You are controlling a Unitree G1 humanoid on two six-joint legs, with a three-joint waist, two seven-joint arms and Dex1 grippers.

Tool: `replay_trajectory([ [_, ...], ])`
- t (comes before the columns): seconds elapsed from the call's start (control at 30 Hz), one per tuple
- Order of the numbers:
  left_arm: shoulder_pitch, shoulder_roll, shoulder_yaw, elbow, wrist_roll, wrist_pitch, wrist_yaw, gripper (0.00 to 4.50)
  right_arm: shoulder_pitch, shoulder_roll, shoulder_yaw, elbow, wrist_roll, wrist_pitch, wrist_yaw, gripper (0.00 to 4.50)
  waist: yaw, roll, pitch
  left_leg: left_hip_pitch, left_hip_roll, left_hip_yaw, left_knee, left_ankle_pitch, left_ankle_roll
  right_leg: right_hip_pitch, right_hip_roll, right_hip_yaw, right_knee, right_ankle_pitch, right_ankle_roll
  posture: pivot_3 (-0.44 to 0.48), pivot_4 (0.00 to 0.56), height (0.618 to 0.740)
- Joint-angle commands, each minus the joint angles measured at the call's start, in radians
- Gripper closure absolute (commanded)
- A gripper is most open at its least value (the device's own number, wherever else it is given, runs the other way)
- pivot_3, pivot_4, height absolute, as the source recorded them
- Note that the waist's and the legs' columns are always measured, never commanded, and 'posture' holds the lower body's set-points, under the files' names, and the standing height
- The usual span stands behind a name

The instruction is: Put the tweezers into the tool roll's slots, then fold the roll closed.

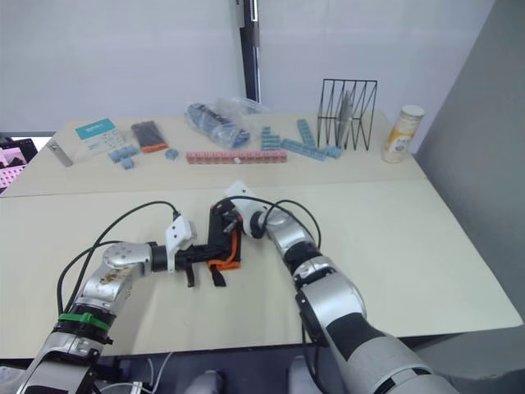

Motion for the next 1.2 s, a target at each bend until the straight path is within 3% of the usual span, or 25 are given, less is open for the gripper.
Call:
replay_trajectory([
  [0.03,0.018,0.014,-0.012,0.052,0.040,0.028,0.017,4.49,0.028,0.023,0.024,0.011,-0.020,0.011,0.038,4.50,0.001,0.000,0.000,0.000,0.000,0.000,0.000,0.000,-0.001,0.000,0.000,0.000,0.000,0.000,0.000,0.000,0.150,0.685],
  [0.57,0.024,0.031,-0.012,0.045,0.038,0.027,-0.002,4.49,-0.064,0.010,-0.047,0.088,-0.003,0.020,-0.078,4.50,0.006,0.000,0.000,0.000,0.001,0.002,0.000,0.000,-0.001,-0.002,0.001,0.002,0.000,0.000,0.000,0.000,0.150,0.685],
  [0.8,0.016,0.038,0.037,-0.004,0.004,0.046,0.024,4.49,-0.059,0.007,-0.079,-0.009,0.052,-0.074,0.077,4.50,0.007,0.000,0.001,-0.005,0.001,0.002,0.000,0.001,-0.001,-0.007,0.001,0.002,0.000,0.000,0.000,0.000,0.150,0.685],
  [0.93,0.024,0.059,0.098,-0.108,-0.065,0.093,0.027,4.49,-0.037,-0.011,-0.086,-0.177,0.091,-0.034,0.140,4.50,0.008,0.001,0.002,-0.017,0.001,0.002,0.003,0.002,-0.002,-0.020,0.001,0.002,0.004,0.001,-0.001,0.000,0.150,0.685],
  [1.07,0.091,0.094,0.204,-0.261,-0.193,0.187,0.014,4.49,0.059,-0.061,-0.080,-0.530,0.148,0.129,0.179,4.50,0.015,0.000,0.004,-0.034,0.002,0.002,0.005,0.004,-0.007,-0.035,0.001,0.002,0.006,0.002,-0.001,0.000,0.150,0.685],
  [1.2,0.201,0.124,0.341,-0.372,-0.314,0.233,0.009,4.49,0.228,-0.160,-0.061,-0.924,0.195,0.342,0.193,4.50,0.037,0.000,0.004,-0.037,0.001,0.002,0.004,0.004,-0.007,-0.036,0.000,0.001,0.003,0.004,-0.004,0.000,0.150,0.685],
])
